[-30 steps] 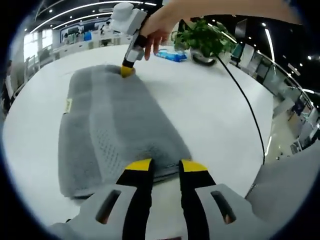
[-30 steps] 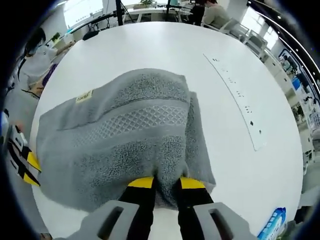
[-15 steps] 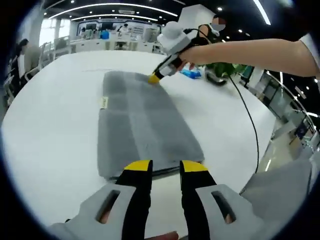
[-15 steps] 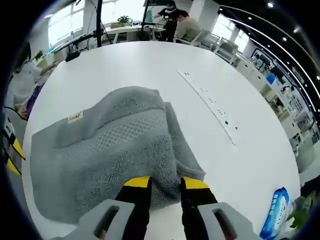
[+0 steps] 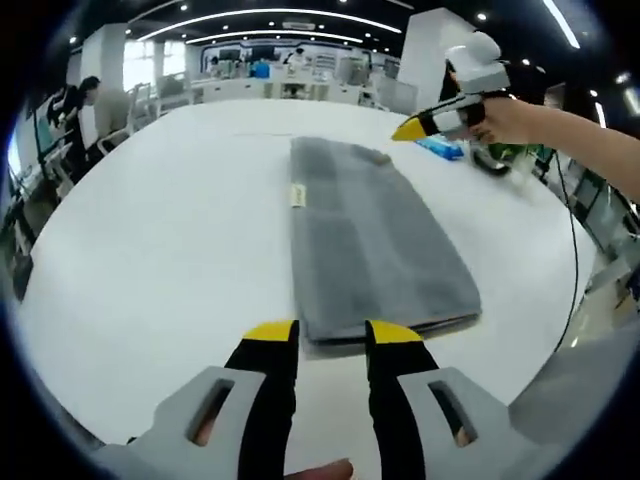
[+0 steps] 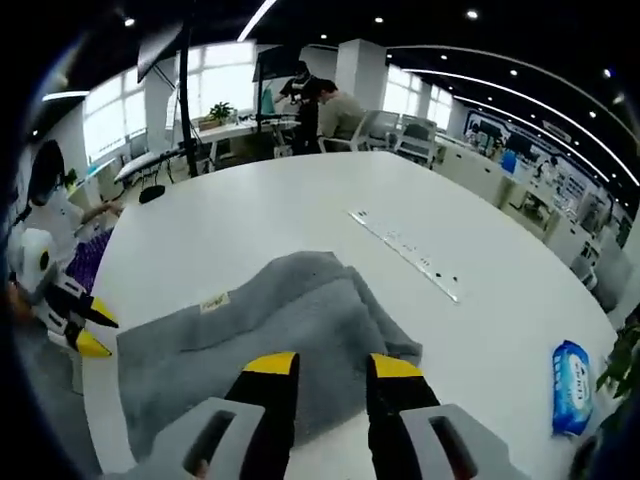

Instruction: Open the folded towel by lifting each exposed corner and separating the folded layers until the towel lies flat within the target outline without major curled edges

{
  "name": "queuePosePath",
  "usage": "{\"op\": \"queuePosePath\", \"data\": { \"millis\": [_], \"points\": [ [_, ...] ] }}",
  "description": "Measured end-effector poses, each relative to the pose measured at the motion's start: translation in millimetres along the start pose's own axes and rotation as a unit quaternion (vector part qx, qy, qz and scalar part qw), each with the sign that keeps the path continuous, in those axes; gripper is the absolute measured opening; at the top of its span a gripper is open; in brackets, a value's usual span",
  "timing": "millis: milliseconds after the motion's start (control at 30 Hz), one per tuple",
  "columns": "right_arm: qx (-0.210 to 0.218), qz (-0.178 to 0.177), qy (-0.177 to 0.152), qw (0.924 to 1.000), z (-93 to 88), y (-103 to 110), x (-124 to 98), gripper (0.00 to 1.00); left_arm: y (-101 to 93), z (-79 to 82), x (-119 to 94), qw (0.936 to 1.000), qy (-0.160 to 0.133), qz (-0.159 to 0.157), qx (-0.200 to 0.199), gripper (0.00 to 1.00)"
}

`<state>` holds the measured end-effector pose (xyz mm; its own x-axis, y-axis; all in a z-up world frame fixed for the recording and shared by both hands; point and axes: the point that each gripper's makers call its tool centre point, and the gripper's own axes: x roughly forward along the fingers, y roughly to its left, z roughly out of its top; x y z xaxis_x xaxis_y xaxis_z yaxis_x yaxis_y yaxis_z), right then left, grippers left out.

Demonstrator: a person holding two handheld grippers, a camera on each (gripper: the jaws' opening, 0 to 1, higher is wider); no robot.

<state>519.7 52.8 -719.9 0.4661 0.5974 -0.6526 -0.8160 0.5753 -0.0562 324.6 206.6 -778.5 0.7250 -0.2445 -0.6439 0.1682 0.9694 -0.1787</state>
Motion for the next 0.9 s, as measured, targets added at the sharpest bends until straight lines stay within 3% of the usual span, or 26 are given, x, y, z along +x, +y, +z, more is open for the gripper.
{"op": "queuePosePath", "data": {
  "millis": [167,200,267,400,533,567,700,900],
  "points": [
    [0.011,0.014,-0.016,0.9997,-11.8,39,-18,0.25,9.3,-6.1,10,0.9997,0.008,-0.001,-0.024,0.25],
    [0.034,0.022,-0.033,0.9987,-9.1,46,-19,0.25,6.8,-11.2,11,0.9988,0.02,-0.009,-0.044,0.24],
    [0.077,0.033,-0.057,0.9949,-8.4,65,-24,0.25,3.5,-9.2,12,0.9962,0.012,-0.021,-0.084,0.24],
    [0.105,0.049,-0.063,0.9913,-15.6,93,-28,0.24,4.8,-11.1,12,0.9957,0.015,-0.023,-0.088,0.22],
    [0.175,0.094,-0.082,0.9766,-15.1,132,-34,0.22,3.1,-5.8,7,0.995,0.004,-0.021,-0.097,0.16],
    [0.18,0.097,-0.08,0.9757,-16.8,138,-35,0.22,2.4,-5.7,7,0.995,0.005,-0.02,-0.098,0.15],
    [0.14,0.093,-0.061,0.9839,-26.8,162,-35,0.19,3.5,-5.2,5,0.9913,0.006,-0.025,-0.129,0.12],
    [0.17,0.113,-0.058,0.9773,-25.1,186,-39,0.14,-7.3,5.9,1,0.9911,-0.01,-0.044,-0.126,0.06]
  ]
}}
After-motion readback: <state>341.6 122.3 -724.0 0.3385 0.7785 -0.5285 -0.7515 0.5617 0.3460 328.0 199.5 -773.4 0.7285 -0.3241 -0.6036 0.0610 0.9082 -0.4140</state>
